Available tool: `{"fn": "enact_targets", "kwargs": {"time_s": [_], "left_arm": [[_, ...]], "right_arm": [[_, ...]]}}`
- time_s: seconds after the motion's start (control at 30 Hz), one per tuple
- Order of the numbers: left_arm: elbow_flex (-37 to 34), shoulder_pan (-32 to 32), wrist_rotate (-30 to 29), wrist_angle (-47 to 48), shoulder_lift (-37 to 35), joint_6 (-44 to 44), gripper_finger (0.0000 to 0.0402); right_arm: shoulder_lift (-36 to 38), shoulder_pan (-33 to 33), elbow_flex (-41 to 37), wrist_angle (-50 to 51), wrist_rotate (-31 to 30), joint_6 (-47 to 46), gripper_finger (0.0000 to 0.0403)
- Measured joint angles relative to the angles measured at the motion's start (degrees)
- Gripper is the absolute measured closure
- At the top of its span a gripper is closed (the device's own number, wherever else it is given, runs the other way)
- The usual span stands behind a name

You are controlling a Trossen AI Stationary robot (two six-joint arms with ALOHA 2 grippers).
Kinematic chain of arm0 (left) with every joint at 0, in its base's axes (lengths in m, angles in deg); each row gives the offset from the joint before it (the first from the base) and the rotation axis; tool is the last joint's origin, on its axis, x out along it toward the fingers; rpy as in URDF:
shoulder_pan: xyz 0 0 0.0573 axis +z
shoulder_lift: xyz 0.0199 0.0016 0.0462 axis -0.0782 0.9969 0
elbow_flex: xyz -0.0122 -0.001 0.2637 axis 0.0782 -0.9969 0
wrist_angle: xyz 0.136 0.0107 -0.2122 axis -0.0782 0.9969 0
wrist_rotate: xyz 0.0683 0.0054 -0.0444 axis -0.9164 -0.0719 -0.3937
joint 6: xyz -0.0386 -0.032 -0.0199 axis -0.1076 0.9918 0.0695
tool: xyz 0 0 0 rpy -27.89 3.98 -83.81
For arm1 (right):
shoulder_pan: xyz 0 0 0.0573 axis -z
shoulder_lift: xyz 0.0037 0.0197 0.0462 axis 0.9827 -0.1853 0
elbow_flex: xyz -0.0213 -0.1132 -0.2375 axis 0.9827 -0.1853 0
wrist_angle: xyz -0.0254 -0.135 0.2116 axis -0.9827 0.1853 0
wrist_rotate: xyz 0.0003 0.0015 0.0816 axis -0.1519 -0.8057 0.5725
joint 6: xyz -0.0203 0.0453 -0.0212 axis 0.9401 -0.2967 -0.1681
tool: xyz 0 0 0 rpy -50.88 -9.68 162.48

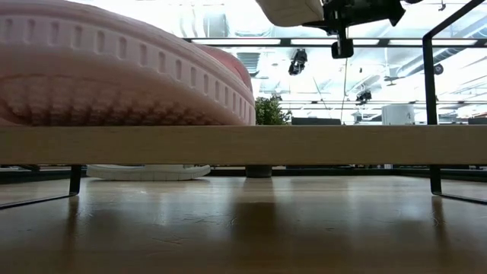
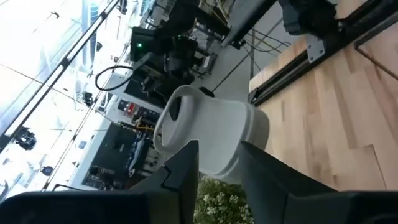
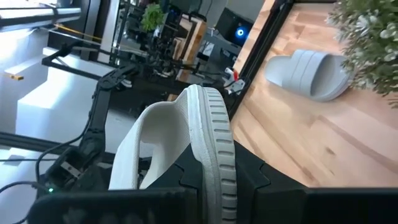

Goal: Pick and place slides into the shelf
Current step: Put the top gray slide on the shelf

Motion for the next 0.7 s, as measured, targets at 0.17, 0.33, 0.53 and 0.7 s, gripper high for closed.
{"fn": "enact_targets", "kwargs": {"time_s": [0.17,0.33,0.53,0.7], "left_arm": [[0.77,0.09,1.13,-2.27,0.04,-0.30,0.0259],[0.78,0.11,-0.52,-2.31,1.38,-1.68,0.0183],[0.61,0.09,-8.18,-4.91,6.64,-15.78,0.0160],[1.18,0.91,-12.89,-10.33,9.30,-19.45,0.0160]], "right_arm": [[0.00,-0.09,0.00,0.02,0.96,0.32,0.0369],[0.00,0.09,0.00,0.02,0.85,0.65,0.0369],[0.00,0.04,0.00,0.00,-0.22,0.36,0.0369],[0.00,0.02,-0.02,0.00,-0.31,-0.30,0.0369]]}}
